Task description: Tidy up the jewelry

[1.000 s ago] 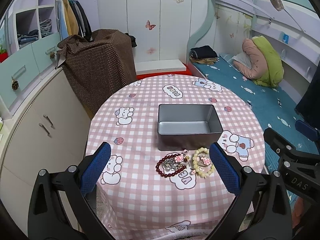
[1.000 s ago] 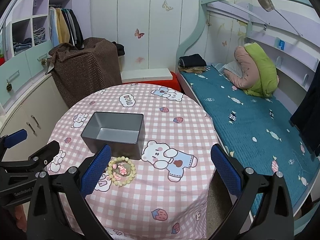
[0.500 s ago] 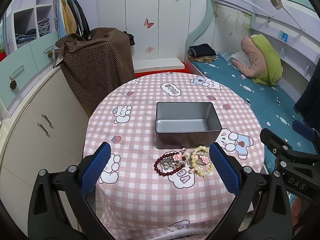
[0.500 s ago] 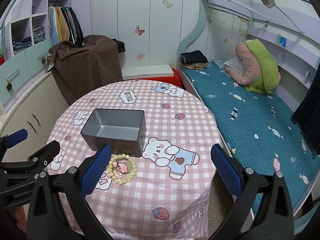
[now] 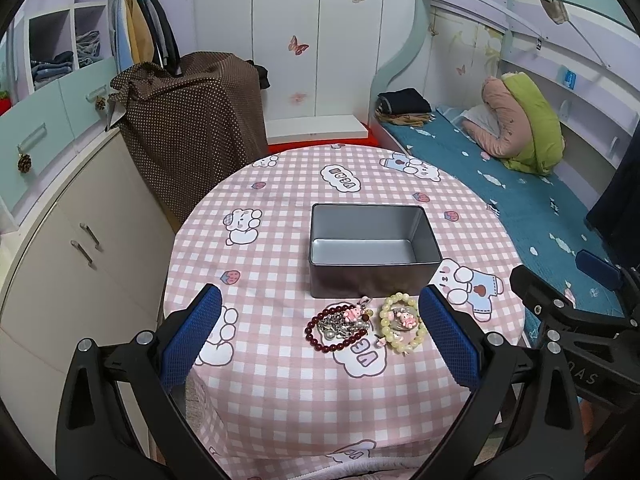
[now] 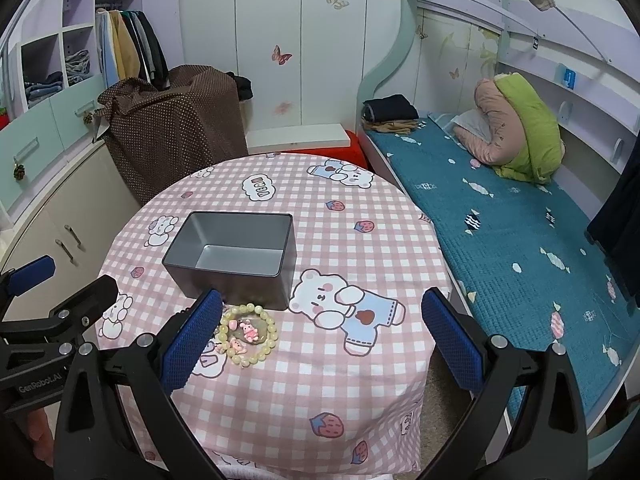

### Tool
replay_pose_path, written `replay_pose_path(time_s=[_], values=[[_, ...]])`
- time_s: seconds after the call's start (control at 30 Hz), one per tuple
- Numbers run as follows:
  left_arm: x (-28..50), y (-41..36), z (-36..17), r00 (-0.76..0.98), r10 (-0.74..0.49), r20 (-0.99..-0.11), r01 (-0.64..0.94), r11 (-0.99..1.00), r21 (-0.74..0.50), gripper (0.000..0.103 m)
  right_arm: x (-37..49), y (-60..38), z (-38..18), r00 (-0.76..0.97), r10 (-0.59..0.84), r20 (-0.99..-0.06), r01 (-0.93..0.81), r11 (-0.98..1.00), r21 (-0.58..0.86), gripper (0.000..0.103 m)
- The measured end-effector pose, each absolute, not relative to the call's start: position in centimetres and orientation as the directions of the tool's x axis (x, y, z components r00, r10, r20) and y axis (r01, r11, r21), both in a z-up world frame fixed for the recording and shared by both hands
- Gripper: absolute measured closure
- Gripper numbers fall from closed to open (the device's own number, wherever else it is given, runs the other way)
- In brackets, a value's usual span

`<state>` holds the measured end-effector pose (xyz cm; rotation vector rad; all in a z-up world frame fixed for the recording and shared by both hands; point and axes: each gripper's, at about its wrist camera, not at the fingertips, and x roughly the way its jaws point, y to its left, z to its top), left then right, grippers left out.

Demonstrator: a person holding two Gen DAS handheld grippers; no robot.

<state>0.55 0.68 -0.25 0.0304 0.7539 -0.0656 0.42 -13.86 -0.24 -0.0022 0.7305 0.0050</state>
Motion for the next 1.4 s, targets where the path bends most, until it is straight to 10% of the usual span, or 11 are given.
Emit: replay_pose_path(time_s=[1.4], values=[[3.5,3.6,-6.5,0.614,-0.068,-0.787,0.070,0.997,-0.033,0.005,3.3,-13.3,-5.8,0.672,0.008,-0.740,-0.031,0.999,-0.017,0.007]])
